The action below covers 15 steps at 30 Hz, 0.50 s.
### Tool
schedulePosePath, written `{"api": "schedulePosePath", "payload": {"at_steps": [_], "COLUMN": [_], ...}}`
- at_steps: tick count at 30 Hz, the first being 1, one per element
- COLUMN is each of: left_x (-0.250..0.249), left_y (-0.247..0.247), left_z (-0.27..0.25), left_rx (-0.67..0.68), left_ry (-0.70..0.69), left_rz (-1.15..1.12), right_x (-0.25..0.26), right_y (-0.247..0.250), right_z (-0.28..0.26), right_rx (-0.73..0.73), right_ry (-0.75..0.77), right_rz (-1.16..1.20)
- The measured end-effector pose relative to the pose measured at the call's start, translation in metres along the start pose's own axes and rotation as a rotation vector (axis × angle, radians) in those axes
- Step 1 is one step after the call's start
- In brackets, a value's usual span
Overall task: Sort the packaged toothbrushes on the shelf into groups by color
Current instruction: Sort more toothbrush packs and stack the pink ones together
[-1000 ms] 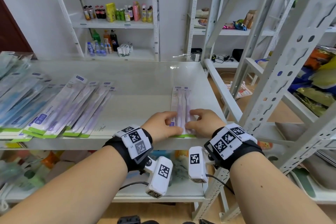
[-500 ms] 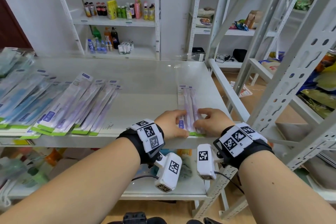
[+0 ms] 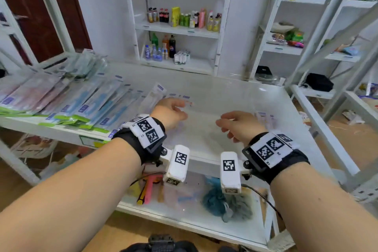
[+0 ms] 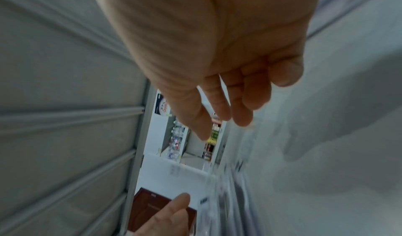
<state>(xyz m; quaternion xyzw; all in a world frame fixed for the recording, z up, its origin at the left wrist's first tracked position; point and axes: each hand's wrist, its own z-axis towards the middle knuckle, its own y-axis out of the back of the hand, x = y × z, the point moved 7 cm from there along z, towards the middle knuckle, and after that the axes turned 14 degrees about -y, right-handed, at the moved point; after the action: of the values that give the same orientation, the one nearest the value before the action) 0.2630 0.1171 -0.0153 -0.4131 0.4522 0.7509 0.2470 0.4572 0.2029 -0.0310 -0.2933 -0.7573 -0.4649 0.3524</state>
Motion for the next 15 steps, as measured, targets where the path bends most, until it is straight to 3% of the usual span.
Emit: {"api": "schedulePosePath", "payload": {"at_steps": [6,15], "left_x": [0.051,0.085], "left_y": [0.093,0.113], "left_z": [-0.004,-0.001], "left_rx": [-0.131,0.063], "left_ry": [0.085,0.132], "left_rz": [0.172,0.344], "right_x": [0.033,0.039], "right_y": [-0.088,-0.131], "right_z": [0.007,0.027], "right_rx": [0.116,0.038], "right_ry": [0.003,-0.071], "right_rz": [-0.109,-0.337]}}
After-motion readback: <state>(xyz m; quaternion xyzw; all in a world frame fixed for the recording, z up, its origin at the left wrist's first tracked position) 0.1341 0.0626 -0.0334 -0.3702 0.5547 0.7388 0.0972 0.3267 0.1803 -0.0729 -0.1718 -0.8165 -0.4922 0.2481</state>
